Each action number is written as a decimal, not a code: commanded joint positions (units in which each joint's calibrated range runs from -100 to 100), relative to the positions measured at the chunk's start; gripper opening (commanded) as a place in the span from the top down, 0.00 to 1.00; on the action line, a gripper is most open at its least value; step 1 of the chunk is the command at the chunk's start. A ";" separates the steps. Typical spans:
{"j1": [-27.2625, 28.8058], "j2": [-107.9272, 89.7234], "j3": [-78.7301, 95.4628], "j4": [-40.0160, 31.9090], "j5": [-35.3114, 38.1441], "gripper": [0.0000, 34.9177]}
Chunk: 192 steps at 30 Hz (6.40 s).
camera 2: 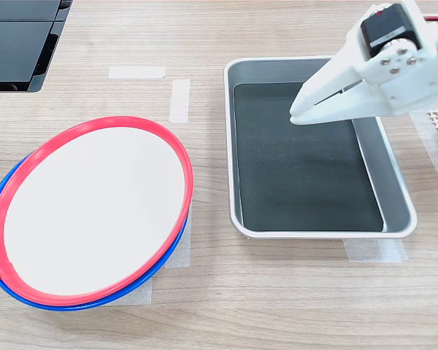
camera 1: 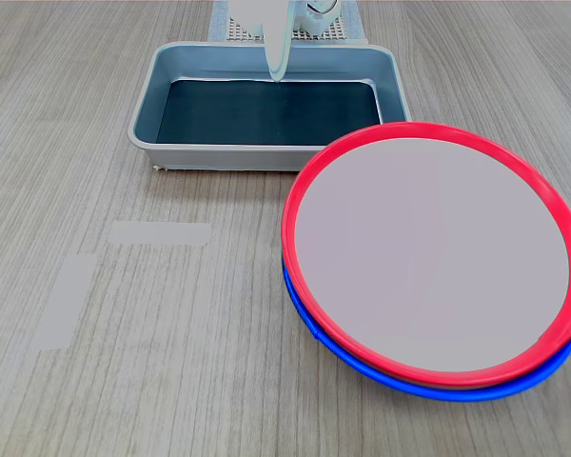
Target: Lift the stacked dish and set it down on the table.
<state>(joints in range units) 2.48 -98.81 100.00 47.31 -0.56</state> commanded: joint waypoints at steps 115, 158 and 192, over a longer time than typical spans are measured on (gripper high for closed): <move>-16.55 95.27 -81.84 -2.36 15.48 1.00; 13.48 98.93 -88.39 0.19 14.85 1.00; 13.76 99.79 -72.10 -16.15 17.24 0.99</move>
<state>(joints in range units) 16.73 1.45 28.04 32.22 16.39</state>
